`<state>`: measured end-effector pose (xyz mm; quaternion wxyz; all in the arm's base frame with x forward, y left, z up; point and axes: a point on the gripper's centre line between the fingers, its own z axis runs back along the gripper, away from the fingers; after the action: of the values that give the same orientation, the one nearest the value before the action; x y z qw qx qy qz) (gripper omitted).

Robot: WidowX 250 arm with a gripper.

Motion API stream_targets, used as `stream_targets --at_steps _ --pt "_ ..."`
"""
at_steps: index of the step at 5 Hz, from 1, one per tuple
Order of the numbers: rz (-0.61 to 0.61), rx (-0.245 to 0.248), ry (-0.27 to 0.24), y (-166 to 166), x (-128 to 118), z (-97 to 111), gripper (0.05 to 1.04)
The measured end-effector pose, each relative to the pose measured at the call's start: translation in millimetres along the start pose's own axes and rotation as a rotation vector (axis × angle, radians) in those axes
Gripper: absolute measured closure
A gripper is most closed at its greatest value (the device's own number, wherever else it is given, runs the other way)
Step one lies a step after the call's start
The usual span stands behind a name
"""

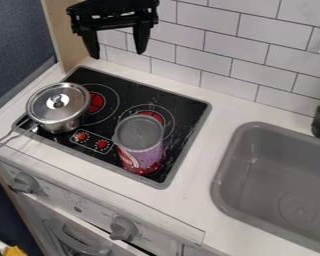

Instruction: Take the lid off the silver pot and place it on the right side of the stove.

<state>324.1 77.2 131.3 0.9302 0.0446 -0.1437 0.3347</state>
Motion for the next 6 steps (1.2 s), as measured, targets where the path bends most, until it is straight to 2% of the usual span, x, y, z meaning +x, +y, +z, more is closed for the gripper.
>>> stream_targets --at_steps 1,2,3,4,6 --pt "-0.001 0.010 0.028 0 -4 -9 0.083" --pt "0.097 0.000 0.054 25 -1 -19 0.083" --pt "0.171 0.046 0.079 60 6 -26 0.083" --pt "0.251 0.113 0.113 85 9 -45 0.083" --pt "0.309 0.197 0.135 106 20 -81 0.083"
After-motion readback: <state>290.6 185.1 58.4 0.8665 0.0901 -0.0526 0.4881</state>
